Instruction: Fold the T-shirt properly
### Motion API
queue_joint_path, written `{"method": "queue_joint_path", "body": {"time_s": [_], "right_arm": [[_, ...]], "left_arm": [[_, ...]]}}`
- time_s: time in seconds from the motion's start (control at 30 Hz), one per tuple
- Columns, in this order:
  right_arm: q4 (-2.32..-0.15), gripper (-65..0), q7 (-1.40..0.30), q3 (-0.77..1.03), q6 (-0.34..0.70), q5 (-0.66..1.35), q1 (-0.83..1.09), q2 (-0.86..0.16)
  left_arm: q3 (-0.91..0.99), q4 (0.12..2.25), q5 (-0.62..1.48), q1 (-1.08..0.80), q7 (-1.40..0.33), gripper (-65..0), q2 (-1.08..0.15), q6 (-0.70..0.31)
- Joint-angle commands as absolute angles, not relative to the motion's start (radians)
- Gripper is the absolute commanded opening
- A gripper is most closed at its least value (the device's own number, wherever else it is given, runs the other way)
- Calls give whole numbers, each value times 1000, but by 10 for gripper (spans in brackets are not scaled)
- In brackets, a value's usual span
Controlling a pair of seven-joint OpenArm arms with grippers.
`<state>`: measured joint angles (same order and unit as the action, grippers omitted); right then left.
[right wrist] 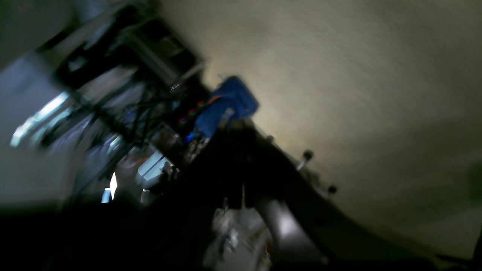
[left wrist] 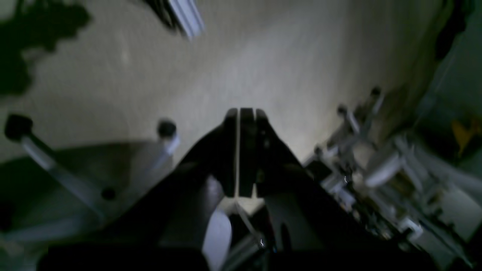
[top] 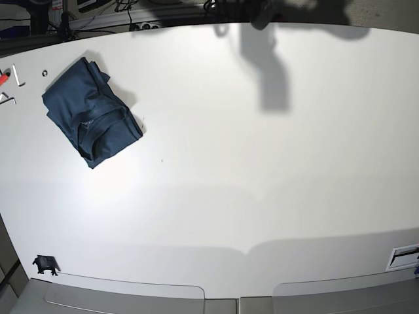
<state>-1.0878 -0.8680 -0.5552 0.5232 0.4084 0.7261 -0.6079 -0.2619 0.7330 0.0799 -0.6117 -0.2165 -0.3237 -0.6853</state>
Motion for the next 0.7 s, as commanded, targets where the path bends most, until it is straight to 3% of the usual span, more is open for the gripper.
{"method": "queue_joint_path", "body": {"time_s": [0.0,0.23,0.37,0.47,0.67], "right_arm": [[-1067,-650,-842,-561,499,402,731,-595],[-833,-650,-498,-562,187,295,667,-425],[-669,-650,-324,-562,-2,300,603,-340],[-558,-650,-249,-563,-53,368,539,-301],[-432,-650,-246,-562,-54,453,410,-268]], "left_arm": [[-263,732,79,-626,-213,-650,-329,-698],[-263,731,80,-587,-122,-650,-330,-341],[-263,725,164,-552,-100,-650,-329,-269],[-263,673,212,-507,-117,-650,-317,-228],[-263,481,211,-382,-106,-650,-268,-194]]}}
